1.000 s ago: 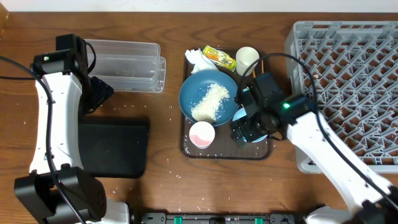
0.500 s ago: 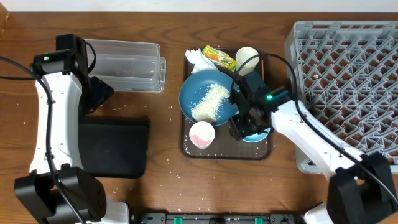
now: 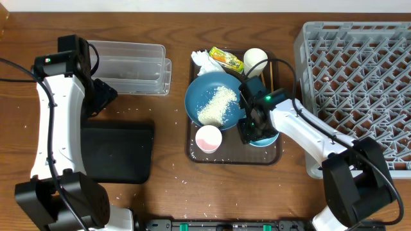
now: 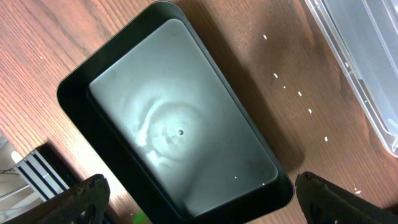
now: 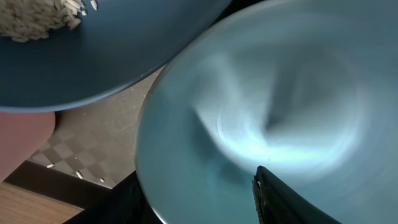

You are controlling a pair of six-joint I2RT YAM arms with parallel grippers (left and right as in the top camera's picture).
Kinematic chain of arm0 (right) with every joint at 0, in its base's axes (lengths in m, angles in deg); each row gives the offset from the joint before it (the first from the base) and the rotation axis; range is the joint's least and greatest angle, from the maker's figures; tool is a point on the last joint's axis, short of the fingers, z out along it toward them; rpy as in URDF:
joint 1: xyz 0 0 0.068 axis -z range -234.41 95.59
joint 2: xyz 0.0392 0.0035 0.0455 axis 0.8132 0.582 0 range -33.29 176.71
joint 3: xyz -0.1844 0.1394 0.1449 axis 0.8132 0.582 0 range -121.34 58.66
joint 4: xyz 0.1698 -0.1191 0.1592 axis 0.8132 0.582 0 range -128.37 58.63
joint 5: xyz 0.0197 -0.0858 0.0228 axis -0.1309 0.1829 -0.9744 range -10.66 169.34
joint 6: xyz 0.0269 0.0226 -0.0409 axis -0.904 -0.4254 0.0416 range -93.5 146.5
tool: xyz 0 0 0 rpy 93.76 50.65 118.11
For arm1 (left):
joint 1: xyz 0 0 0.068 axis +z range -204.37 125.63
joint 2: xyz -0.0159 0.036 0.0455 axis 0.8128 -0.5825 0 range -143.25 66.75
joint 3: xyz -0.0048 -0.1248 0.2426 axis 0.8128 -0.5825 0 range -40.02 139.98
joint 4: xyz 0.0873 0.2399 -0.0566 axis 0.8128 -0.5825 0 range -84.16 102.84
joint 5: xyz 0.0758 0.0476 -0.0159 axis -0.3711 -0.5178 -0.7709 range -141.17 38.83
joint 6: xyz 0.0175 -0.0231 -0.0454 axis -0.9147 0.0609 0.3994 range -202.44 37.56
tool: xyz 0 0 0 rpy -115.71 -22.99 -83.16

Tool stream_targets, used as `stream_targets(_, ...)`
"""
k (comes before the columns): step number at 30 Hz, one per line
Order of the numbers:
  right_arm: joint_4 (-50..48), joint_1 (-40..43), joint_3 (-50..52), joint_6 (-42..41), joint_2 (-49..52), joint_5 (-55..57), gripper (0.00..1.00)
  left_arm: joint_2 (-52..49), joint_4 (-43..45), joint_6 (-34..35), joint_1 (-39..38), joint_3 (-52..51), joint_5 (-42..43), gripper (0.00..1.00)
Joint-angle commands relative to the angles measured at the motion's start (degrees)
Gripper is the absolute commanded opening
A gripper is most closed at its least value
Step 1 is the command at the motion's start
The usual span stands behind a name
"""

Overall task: Sort waste into correct bins and load items into the dishwasher rack
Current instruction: 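Grasp the light blue bowl rim with the right gripper and lift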

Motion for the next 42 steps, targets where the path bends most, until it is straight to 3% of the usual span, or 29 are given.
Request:
stream_targets(1,-0.13,-1.14,-0.96,-1.36,0.48,0.33,0.54,0.94,-0.31,-0.37,0.22,-0.13,-0.28,0.98)
stream_targets(6,-1.97,-2.80,-0.94,-1.25,0.50,1.09,0.55,0.94,-0.31,-0.37,0.22,-0.13,-0.28,0.98)
stream_targets(11,-3.30,-4.66,-0.94,-1.40,0.50,2.71,0.45,0.94,-0.31,-0.37,0.22,-0.13,-0.28,0.98)
stream_targets(16,-2.60,-5.44,-0.94,-2.23,0.50,5.79,0.42,0.94,-0.28,-0.37,0.22,-0.13,-0.28,0.98)
stream_targets(36,-0.28,-5.49,-1.09,-3.91,0.48,-0.31,0.01,0.94,-0.31,-0.37,0.22,-0.13,-0.28,0.98)
stream_targets(42,3.74,-5.27,-3.34,-3.91,0.46,-0.33,0.01,0.94,-0.31,-0.37,0.22,-0.13,-0.28,0.98)
